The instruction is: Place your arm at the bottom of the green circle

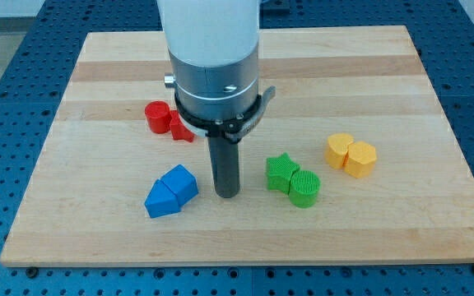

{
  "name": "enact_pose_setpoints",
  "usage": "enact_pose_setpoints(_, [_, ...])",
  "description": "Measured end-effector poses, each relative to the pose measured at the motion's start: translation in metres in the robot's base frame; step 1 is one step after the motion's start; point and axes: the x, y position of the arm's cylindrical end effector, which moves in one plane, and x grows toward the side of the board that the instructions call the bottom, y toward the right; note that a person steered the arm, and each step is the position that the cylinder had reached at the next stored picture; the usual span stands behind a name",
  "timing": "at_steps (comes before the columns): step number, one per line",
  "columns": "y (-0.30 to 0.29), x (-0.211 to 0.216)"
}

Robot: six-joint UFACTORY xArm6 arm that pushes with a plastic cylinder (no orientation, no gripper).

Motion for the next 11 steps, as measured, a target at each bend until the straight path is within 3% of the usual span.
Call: enact_pose_setpoints(11, [0.095,0.042])
